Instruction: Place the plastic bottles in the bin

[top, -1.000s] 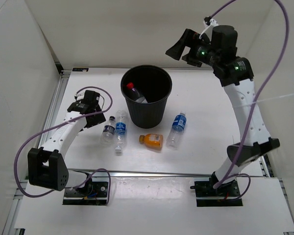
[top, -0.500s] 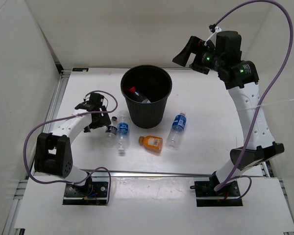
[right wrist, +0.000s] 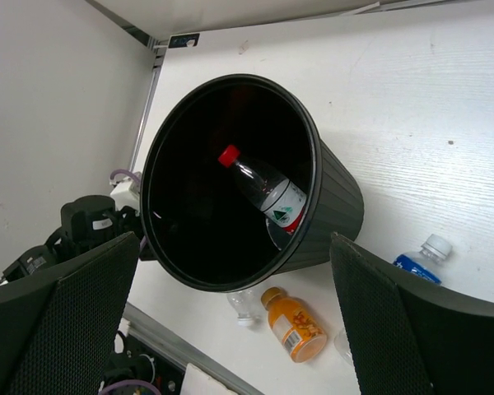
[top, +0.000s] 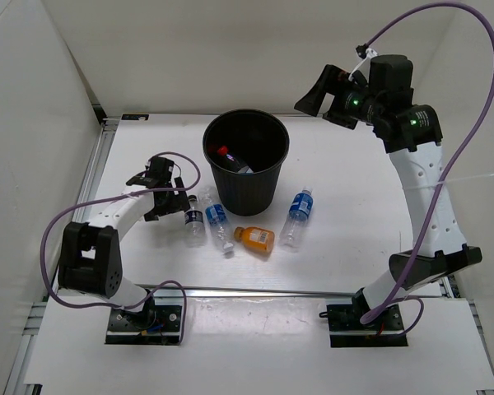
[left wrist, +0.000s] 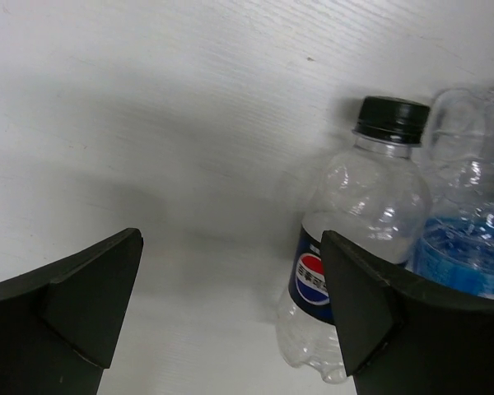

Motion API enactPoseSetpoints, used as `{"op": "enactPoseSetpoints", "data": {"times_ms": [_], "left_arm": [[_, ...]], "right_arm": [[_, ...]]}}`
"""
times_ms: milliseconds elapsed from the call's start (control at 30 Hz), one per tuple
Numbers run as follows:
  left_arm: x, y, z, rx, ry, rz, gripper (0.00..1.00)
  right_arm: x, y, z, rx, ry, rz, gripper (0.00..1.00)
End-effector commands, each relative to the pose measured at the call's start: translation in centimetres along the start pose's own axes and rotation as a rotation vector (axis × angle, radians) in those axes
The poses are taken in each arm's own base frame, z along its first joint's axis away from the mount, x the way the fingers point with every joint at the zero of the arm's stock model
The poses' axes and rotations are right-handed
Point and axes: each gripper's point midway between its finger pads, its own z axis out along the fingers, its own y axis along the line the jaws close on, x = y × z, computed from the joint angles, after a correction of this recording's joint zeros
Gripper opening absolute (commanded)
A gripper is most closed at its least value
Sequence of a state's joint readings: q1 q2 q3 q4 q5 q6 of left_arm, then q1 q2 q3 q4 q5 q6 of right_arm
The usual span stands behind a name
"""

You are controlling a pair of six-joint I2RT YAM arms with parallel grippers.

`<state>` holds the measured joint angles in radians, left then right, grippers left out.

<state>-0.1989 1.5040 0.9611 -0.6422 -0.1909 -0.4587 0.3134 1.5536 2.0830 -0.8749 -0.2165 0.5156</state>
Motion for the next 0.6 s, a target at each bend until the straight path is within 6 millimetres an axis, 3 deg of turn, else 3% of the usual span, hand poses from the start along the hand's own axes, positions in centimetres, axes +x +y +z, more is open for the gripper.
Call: {"op": "enactPoseSetpoints", "data": {"times_ms": [0,267,567], "left_arm": [[-2.4,-1.6,-2.6,0.103,-0.090,-0.011,1.00],[-3.9,-3.2,-5.9,0.221,-0.166,-0.065,1.00],[-1.5,-5.9,-4.6,0.373,-0.060,-0.041,1.00]], "right_arm": [[-0.2,0.8,-0.9,-0.039,-0.008,-0.028,1.00],[0.0,0.8,-0.1,-0.047,0.015,-0.014,1.00],[0.6,0.6,0.6,-0.050,0.048,0.004,1.00]]}}
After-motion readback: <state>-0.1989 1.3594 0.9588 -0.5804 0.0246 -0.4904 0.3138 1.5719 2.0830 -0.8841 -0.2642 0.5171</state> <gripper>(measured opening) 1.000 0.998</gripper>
